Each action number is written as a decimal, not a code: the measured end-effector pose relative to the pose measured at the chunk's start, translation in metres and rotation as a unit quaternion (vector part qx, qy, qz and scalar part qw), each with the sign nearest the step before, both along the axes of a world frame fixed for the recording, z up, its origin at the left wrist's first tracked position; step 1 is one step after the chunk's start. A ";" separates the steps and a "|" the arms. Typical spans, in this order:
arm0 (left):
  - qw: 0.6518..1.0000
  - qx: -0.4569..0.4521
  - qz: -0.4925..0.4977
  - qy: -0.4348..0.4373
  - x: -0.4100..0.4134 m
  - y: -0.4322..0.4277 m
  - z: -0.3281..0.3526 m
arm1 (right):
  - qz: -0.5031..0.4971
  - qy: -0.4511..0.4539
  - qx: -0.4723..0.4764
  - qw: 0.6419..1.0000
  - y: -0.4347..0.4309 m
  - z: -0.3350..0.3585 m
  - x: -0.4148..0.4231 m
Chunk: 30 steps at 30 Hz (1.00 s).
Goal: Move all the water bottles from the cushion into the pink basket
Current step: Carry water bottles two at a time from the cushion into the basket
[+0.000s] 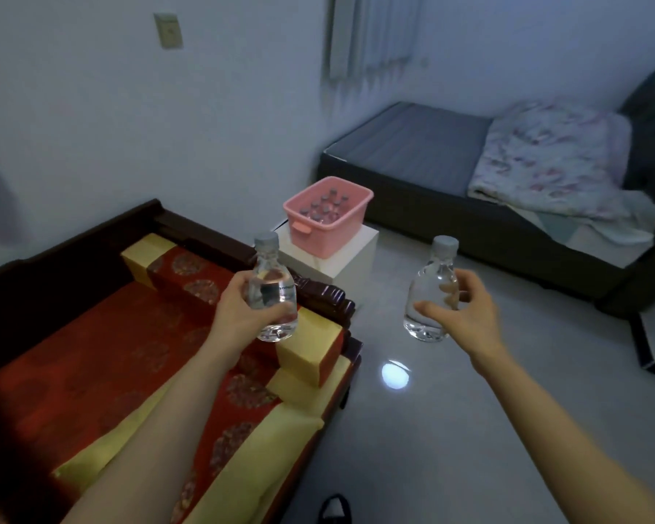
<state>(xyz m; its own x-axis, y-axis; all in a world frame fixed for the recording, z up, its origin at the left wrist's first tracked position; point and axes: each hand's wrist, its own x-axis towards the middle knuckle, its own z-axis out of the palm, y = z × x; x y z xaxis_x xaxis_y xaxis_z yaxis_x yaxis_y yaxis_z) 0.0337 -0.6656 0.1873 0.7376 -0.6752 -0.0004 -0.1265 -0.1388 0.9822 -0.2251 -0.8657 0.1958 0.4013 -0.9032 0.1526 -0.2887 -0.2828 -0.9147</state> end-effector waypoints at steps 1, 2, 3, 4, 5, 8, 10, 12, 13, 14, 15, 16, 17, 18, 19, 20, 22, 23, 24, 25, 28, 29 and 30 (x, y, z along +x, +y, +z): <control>1.000 0.001 -0.005 0.000 0.000 -0.016 -0.002 | -0.002 0.002 0.001 1.000 -0.014 -0.003 -0.003; 1.000 0.005 -0.011 0.001 0.000 -0.034 -0.004 | -0.006 0.005 0.002 1.000 -0.030 -0.005 -0.004; 1.000 0.008 -0.017 0.001 0.001 -0.053 -0.007 | -0.009 0.006 0.000 1.000 -0.047 -0.007 -0.004; 1.000 0.009 -0.023 0.001 0.003 -0.072 -0.011 | -0.014 0.005 -0.003 1.000 -0.063 -0.008 -0.003; 1.000 0.007 -0.029 0.000 0.006 -0.094 -0.015 | -0.021 0.002 -0.004 1.000 -0.082 -0.010 0.001; 0.999 0.010 -0.038 0.004 0.017 -0.151 -0.024 | -0.032 0.000 -0.003 0.999 -0.137 -0.011 0.015; 0.999 0.017 -0.040 0.011 0.028 -0.187 -0.030 | -0.030 0.009 -0.004 1.000 -0.171 -0.010 0.026; 0.999 0.023 -0.041 0.016 0.040 -0.223 -0.033 | -0.040 0.017 -0.004 0.999 -0.206 -0.009 0.036; 0.999 0.023 -0.037 0.015 0.045 -0.236 -0.033 | -0.043 0.019 -0.007 0.999 -0.219 -0.008 0.040; 0.999 0.022 -0.034 0.015 0.048 -0.249 -0.033 | -0.044 0.020 -0.008 0.999 -0.232 -0.007 0.043; 0.999 0.023 -0.030 0.021 0.051 -0.264 -0.035 | -0.043 0.023 -0.006 0.999 -0.247 -0.007 0.046; 0.999 0.024 -0.029 0.025 0.053 -0.276 -0.036 | -0.040 0.026 -0.006 0.999 -0.258 -0.007 0.049; 0.999 0.026 -0.032 0.025 0.054 -0.284 -0.036 | -0.036 0.029 -0.007 0.999 -0.267 -0.008 0.051; 0.999 0.029 -0.036 0.021 0.058 -0.297 -0.035 | -0.037 0.030 -0.005 0.999 -0.280 -0.009 0.055; 0.998 0.032 -0.041 0.017 0.063 -0.312 -0.035 | -0.040 0.031 -0.002 0.999 -0.296 -0.009 0.060; 0.998 0.033 -0.045 0.014 0.068 -0.325 -0.034 | -0.040 0.032 0.000 0.999 -0.310 -0.008 0.065; 0.999 0.029 -0.041 0.017 0.079 -0.352 -0.031 | -0.030 0.033 0.001 0.999 -0.342 -0.005 0.080; 0.999 0.025 -0.039 0.020 0.083 -0.363 -0.029 | -0.022 0.035 -0.002 0.999 -0.358 -0.004 0.087; 0.999 0.024 -0.038 0.021 0.087 -0.373 -0.027 | -0.014 0.038 -0.005 0.999 -0.371 -0.003 0.093; 0.999 0.023 -0.028 0.017 0.092 -0.386 -0.026 | 0.000 0.040 -0.008 0.999 -0.388 -0.002 0.103; 1.000 0.015 0.023 0.015 0.112 -0.427 -0.028 | 0.055 0.045 -0.009 0.997 -0.447 0.005 0.141; 0.999 0.012 0.037 0.019 0.118 -0.439 -0.029 | 0.075 0.043 -0.009 0.996 -0.464 0.006 0.153; 0.998 0.009 0.052 0.021 0.124 -0.451 -0.030 | 0.095 0.042 -0.009 0.995 -0.481 0.008 0.166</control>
<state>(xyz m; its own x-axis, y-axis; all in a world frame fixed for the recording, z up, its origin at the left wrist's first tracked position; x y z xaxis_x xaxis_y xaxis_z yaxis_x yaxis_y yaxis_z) 0.1572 -1.1164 0.1571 0.8028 -0.5945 -0.0450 -0.0689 -0.1675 0.9835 -0.0590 -1.3463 0.2036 0.5756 -0.8079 0.1262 -0.3038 -0.3545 -0.8843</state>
